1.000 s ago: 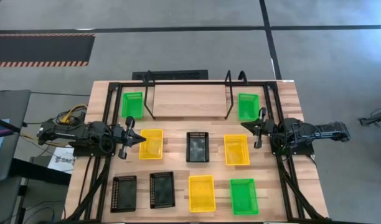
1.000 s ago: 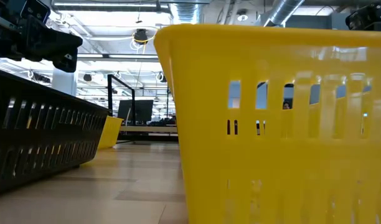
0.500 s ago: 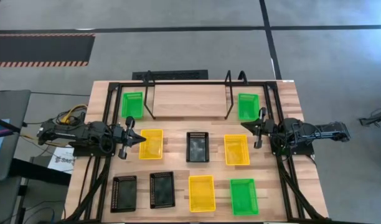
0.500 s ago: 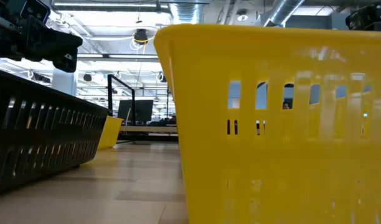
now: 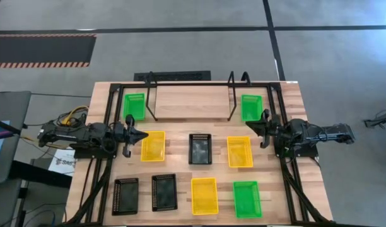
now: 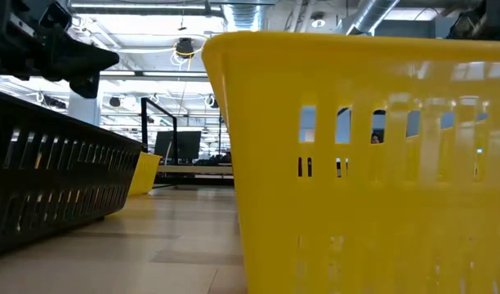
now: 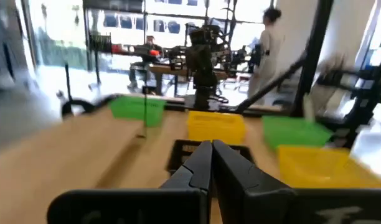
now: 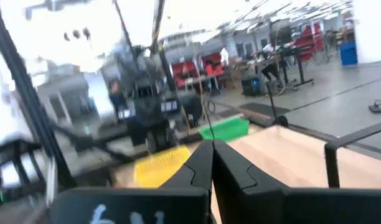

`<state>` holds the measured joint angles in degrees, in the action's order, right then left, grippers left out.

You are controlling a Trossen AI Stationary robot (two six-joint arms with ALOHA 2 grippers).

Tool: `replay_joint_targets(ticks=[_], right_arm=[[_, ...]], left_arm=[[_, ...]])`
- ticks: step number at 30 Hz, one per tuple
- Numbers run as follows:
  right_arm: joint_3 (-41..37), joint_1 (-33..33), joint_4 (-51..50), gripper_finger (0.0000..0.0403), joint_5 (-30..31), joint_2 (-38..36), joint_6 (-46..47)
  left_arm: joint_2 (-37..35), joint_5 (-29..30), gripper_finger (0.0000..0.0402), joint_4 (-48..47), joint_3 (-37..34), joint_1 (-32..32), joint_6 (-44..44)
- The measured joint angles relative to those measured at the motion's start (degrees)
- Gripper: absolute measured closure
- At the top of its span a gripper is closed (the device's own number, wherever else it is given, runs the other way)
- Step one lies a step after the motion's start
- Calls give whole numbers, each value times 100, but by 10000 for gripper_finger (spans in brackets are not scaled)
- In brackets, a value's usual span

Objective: Stack baskets on shelf by color
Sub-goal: Put the top right green bin on the shelf

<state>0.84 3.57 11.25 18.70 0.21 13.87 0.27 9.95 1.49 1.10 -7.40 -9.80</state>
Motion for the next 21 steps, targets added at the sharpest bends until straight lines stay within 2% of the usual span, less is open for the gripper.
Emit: replay_joint_targets(ticks=[2,7,17,21], right_arm=[[0,0,180,369,204,0,110],[4,0,637,369,610,0,129],[11,0,1635,369,579,0,129],[15,0,1876,369,555,-2,131]], left_arm=[[1,56,401,47,-3,0,-681],[1,699,401,380,-4,4,-1821],[1,1340,401,719,-4,4,-1786],[1,1455,401,1442,-4,4,-1486]])
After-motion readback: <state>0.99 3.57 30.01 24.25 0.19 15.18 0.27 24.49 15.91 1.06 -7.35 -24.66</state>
